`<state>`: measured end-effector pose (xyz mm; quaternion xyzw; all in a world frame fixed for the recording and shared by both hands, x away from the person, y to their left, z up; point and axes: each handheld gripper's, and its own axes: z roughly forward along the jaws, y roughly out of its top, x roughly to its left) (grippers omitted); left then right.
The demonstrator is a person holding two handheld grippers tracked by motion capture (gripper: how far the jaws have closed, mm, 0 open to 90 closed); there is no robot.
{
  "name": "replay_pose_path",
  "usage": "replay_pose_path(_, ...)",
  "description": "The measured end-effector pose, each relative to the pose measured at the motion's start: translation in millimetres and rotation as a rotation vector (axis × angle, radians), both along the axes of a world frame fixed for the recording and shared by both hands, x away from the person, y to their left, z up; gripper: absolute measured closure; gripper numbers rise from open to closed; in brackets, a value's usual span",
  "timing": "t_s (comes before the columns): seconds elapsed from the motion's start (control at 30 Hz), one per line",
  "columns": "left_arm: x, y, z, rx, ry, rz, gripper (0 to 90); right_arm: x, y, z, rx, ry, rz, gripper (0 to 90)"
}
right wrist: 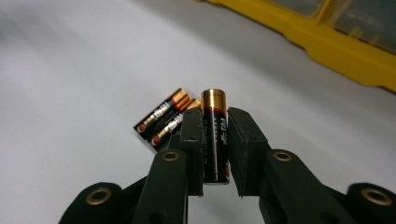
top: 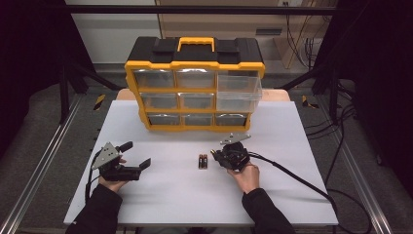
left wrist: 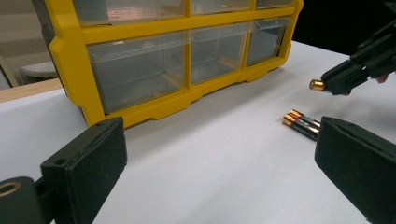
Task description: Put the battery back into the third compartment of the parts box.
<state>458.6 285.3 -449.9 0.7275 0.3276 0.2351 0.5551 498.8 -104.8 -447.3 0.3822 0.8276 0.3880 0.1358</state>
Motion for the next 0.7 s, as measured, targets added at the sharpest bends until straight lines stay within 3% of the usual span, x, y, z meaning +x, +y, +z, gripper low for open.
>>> replay_pose_path(0.3,0.0,0.0,0.0,0.000,0.000,0.002,1.6,-7.7,-10.1,23.9,0.060,-0.028,0.016,77.1)
replay_pose_path(0.43,0.0,-0.3,-0.1,-0.001,0.000,0.003,1.6,-10.5,-14.0,32.1,0.071,-0.041,0.022,77.1)
replay_pose_path(0.7,0.1,-0.7,-0.3,0.001,0.001,0.003,1.6,-20.8,-25.1,62.6,0.085,-0.084,0.043,77.1)
